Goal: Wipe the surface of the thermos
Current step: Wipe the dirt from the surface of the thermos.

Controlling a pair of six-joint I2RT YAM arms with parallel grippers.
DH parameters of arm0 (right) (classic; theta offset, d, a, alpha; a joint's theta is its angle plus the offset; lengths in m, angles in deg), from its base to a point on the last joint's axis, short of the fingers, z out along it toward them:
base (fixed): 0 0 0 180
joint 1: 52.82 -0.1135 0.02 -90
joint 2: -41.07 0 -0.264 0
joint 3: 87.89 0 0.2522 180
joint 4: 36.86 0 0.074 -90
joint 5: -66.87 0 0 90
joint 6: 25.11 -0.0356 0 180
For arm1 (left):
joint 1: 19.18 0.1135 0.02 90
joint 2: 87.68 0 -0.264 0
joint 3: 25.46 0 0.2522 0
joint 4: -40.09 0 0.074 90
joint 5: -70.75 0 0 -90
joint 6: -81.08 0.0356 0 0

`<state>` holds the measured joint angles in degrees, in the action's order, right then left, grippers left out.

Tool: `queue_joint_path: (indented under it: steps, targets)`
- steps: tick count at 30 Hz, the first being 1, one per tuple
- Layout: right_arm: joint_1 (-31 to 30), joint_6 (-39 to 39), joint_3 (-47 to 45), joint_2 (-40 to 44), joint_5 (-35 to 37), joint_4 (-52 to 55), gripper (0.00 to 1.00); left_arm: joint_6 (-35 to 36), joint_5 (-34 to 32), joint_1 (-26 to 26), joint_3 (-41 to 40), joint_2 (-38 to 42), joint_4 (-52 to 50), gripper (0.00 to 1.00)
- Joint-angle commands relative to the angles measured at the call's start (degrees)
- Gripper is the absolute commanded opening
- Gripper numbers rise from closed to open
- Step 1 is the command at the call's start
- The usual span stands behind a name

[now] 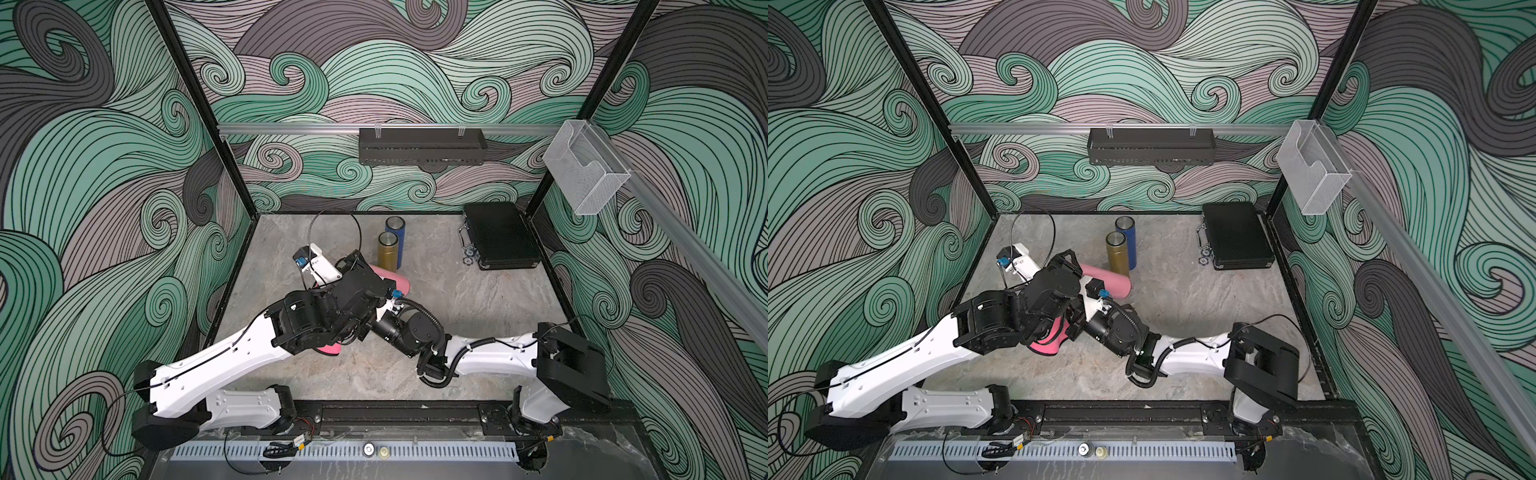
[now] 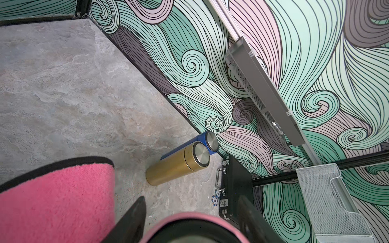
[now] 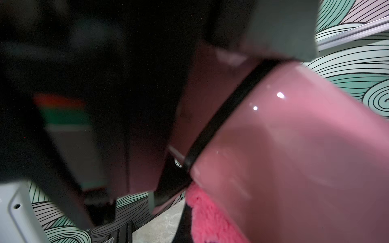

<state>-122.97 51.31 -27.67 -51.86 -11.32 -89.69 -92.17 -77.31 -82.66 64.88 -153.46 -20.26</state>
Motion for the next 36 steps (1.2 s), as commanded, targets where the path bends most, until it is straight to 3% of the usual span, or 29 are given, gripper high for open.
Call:
queue_joint_path:
  steps: [1,5,15,20,26,30,36]
  targets:
    - [2.71,-0.28,-3.03,-2.10,8.42,-9.95,0.00,-0.78,0.14,-0.46,-0.29,1.40,-2.76,0.00]
    - [3.88,0.42,-7.32,-2.14,13.59,-11.64,0.00,-0.52,-0.37,-0.50,-0.44,2.29,-3.16,0.00]
    - [4.74,-0.06,-17.03,0.17,17.27,-13.36,0.00,6.40,-2.48,-0.50,-1.52,4.85,0.23,0.00]
    - [4.67,-1.19,-20.63,5.60,15.34,-11.46,0.00,20.63,-3.13,-0.49,-5.79,6.00,12.63,0.00]
    - [3.99,-2.93,-20.53,18.27,11.24,2.70,0.00,40.26,-0.01,-0.41,-9.57,6.14,26.21,0.00]
    - [4.13,-3.98,-20.47,25.08,12.01,12.31,0.00,54.33,9.18,-0.40,-14.17,7.44,37.81,0.00]
    - [7.16,-7.28,-23.26,24.28,14.12,14.05,0.00,62.07,24.93,-0.37,-16.88,9.03,43.33,0.00]
